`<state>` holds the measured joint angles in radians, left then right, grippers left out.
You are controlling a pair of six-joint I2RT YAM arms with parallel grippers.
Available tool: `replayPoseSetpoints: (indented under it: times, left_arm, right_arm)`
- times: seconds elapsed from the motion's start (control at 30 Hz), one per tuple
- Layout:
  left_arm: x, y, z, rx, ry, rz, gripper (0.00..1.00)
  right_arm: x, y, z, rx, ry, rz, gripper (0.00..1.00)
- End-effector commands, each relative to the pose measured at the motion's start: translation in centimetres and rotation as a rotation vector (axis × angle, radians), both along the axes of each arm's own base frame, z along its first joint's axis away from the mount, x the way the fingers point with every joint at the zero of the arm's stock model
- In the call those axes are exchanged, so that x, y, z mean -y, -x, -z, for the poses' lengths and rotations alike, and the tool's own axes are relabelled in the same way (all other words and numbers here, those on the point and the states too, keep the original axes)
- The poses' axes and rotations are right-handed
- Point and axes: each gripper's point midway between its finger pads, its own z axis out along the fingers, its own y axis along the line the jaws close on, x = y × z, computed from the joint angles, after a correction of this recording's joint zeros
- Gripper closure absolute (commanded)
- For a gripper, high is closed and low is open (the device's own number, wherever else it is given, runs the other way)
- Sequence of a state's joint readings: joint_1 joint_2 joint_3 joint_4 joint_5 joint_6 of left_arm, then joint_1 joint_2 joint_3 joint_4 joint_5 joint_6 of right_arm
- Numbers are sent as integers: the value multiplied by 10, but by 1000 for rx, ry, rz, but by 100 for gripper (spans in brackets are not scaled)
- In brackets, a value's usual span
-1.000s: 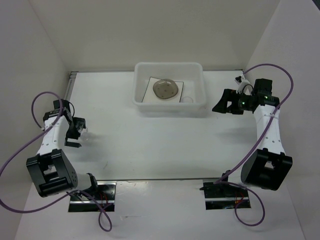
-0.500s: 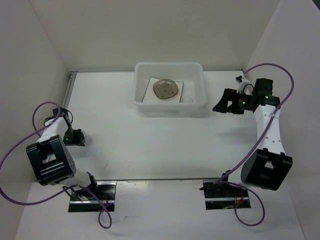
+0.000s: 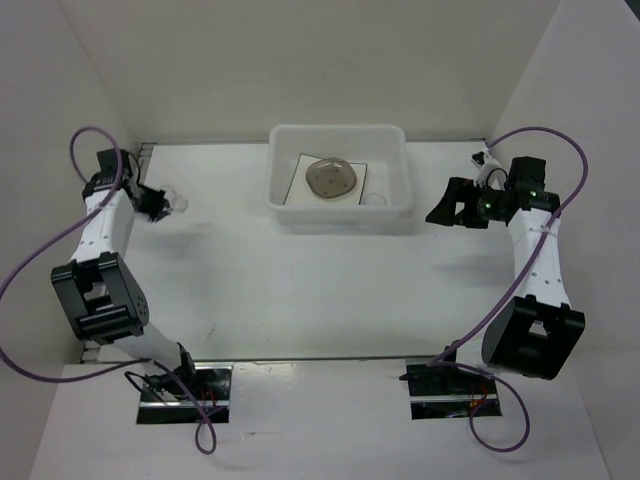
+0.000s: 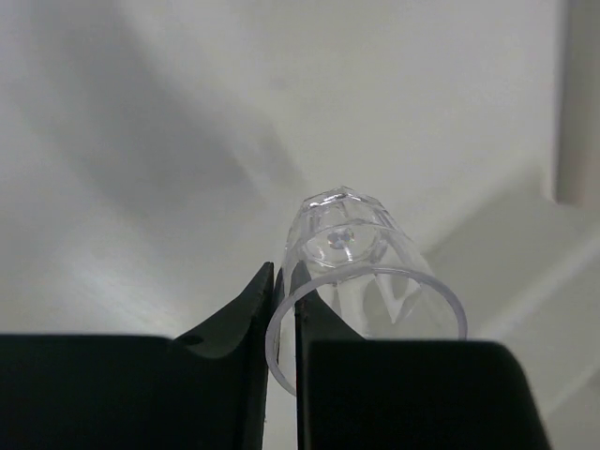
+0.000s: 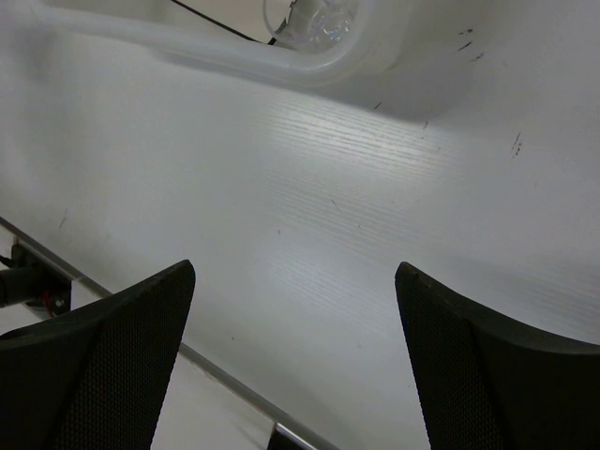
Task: Place the mixed dishes into the plastic bin
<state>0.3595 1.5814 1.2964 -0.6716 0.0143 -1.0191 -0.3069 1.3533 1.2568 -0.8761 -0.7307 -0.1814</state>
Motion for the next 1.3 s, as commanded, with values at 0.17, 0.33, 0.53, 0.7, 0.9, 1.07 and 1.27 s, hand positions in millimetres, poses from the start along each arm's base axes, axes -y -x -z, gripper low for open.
replayPoseSetpoints:
  times: [0.17,0.33,0.53,0.7,0.9,1.07,1.27]
  left_arm:
    - [199,-178,-116,427,-68,850,100]
    - [302,-205,-128,568,-65,1085,100]
    - [372,-199,-76,530,-112,1204,98]
    - [427,-177,-40,477,-123,1298,98]
    - [454,-162,-17,426,-173,1316,97]
    - [482,-151,-2,395,-307,1288,92]
    - [459,-165,-13,379,-425,1184,90]
  right_arm:
    - [2,-9,-13,65,4,-20,9]
    - [5,-7,-19,87,40,-18,9]
    - [9,-1,-20,83,62,-1,9]
    - [12,0,-17,78,65,2,9]
    - [12,0,-17,78,65,2,9]
    - [12,1,-13,69,62,2,9]
    - [15,2,-10,65,87,1,9]
